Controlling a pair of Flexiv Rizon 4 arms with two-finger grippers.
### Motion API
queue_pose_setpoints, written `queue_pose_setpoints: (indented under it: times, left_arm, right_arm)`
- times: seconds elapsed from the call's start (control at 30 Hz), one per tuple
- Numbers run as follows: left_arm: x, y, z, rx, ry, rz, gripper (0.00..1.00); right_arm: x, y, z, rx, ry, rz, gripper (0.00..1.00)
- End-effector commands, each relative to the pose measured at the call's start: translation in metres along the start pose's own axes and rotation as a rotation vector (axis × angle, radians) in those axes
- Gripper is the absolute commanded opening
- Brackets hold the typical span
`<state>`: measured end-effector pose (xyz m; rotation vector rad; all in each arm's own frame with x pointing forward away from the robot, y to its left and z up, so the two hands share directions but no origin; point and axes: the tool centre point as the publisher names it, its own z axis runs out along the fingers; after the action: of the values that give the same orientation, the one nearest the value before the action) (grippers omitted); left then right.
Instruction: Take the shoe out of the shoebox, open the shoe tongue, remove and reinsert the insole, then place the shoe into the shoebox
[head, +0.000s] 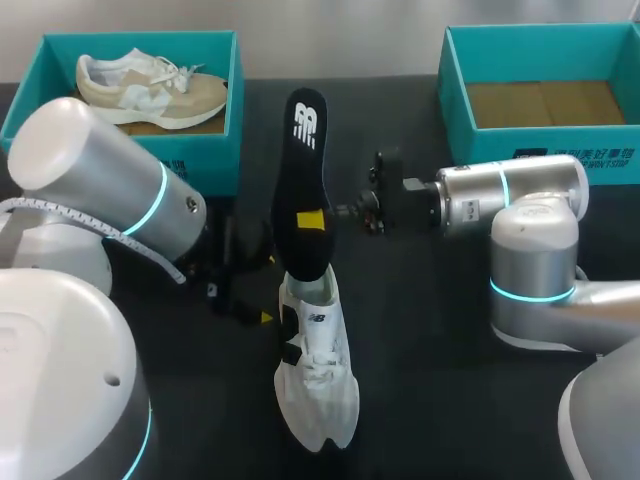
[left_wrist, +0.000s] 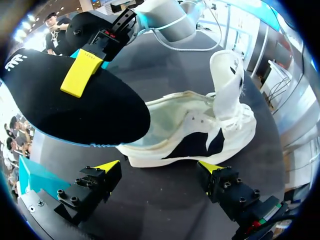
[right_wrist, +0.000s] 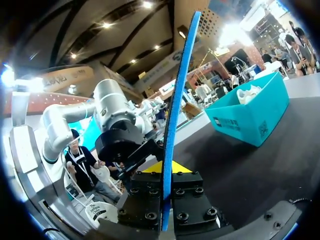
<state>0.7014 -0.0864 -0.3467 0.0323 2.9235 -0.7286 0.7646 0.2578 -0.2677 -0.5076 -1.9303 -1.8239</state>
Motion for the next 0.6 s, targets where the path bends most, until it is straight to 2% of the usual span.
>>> queue_pose_setpoints:
  times: [0.03, 0.2, 0.6]
  left_arm:
    - [-0.0012, 0.0003, 0.0003, 0.000, 0.003, 0.000, 1.00]
    - [-0.0012, 0.0003, 0.0003, 0.000, 0.003, 0.000, 1.00]
    - [-0.0012, 0.0003, 0.0003, 0.000, 0.003, 0.000, 1.00]
  right_arm:
    - [-0.0009, 0.0008, 0.0008, 0.005, 0.002, 0.001, 0.00]
    - [-0.0009, 0.0008, 0.0008, 0.005, 0.002, 0.001, 0.00]
    - [-0.0081, -0.0070, 0.0089, -0.043, 0.081, -0.025, 0.00]
